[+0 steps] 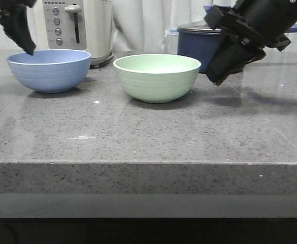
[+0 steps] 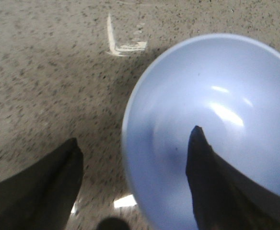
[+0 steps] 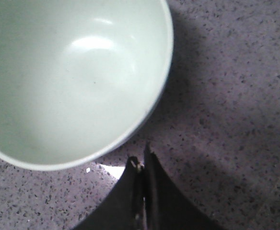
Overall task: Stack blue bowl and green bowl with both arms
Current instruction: 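Grasp the rim of the light blue bowl with the left gripper, then lift the blue bowl and lower it into the green bowl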
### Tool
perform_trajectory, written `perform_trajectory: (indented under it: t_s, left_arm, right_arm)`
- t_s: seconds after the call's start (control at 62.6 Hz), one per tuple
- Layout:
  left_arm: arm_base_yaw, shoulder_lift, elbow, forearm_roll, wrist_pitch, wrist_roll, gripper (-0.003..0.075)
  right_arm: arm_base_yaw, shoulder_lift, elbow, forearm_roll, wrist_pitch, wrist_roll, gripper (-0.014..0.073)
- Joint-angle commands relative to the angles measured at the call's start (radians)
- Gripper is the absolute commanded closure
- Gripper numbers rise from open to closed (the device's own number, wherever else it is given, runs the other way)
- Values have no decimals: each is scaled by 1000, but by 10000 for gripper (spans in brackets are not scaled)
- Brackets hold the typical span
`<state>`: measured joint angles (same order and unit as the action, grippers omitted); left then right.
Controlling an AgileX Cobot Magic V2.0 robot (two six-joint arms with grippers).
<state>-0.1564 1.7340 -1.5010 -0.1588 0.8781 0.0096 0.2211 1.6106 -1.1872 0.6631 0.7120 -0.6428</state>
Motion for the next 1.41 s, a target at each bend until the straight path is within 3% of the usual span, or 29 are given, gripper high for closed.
perform_trajectory:
  t_s: [0.0, 0.176, 0.623, 0.927, 1.151, 1.39]
  left_arm:
    - [2, 0, -63, -25, -41, -10, 262]
    - [2, 32, -73, -26, -49, -10, 291]
    - [2, 38, -73, -26, -35, -10, 735]
    - [-16, -8, -136, -26, 25, -1, 740]
    - [-129, -18, -307, -26, 104, 20, 740]
    - [-270, -6, -344, -26, 78, 20, 740]
  right_arm:
    - [-6, -36, -25, 39, -19, -9, 657]
    - [-6, -36, -25, 39, -19, -9, 657]
    - [-6, -36, -25, 39, -19, -9, 657]
    - [-6, -36, -25, 39, -19, -9, 657]
    - [-6, -36, -25, 39, -19, -9, 657]
    - [-6, -36, -25, 39, -19, -9, 657]
